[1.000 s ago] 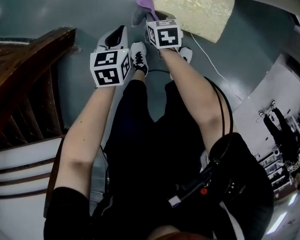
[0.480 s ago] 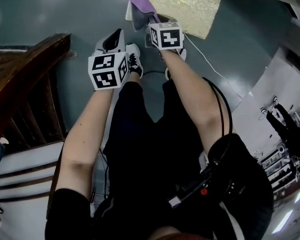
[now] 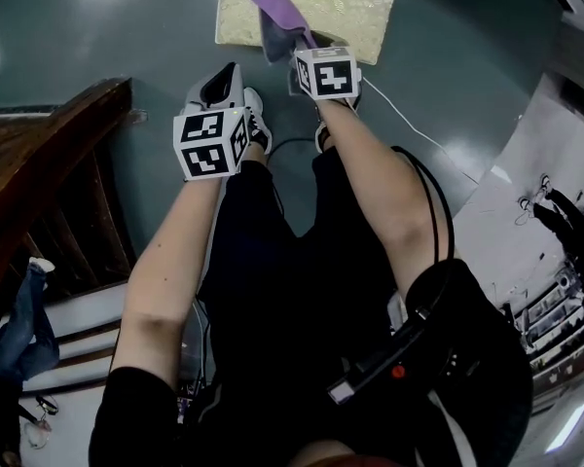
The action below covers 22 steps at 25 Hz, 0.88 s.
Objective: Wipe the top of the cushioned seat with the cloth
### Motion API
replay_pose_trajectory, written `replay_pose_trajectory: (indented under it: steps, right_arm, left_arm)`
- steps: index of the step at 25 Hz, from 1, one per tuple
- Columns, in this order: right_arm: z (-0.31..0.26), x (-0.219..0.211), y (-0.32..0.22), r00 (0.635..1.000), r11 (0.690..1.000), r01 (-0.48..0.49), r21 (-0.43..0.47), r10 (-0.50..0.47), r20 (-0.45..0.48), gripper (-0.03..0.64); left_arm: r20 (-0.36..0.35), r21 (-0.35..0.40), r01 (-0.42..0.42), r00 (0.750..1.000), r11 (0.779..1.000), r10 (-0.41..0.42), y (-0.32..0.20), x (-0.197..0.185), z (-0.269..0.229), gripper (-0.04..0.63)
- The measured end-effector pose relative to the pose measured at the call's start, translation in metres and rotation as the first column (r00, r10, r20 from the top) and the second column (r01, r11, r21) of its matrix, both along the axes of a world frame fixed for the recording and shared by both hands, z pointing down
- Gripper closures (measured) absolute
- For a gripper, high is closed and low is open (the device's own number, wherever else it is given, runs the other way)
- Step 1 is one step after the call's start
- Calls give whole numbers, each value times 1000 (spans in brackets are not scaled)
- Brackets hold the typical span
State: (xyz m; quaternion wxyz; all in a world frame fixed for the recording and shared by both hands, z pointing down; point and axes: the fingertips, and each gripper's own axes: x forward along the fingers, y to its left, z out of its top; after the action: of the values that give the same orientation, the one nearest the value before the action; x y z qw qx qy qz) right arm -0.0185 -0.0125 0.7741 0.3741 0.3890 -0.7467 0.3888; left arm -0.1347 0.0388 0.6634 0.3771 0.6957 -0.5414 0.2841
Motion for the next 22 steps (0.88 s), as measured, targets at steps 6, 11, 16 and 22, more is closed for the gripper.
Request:
replay_pose_trajectory:
  steps: [6,11,16,22]
  right_arm:
    - [-1,40,0,999,1000,-23,-2,23,-24,540]
    - [-3,64,2,998,999,-45,-3,45,-41,540]
    - [-6,95,6,995,998,-63,0,63,-76,540]
    - [-3,127,5,993,997,-76,-3,76,-91,540]
  left_arm:
    - [-1,-4,-37,999,999,37,-2,39,-5,591]
    - [-15,11,-76,997,997,77,-5,55,-13,591]
    - [-7,30,-111,994,993,111,-11,70,-23,591]
    - [-2,34,-113,994,993,113,-18,87,-26,591]
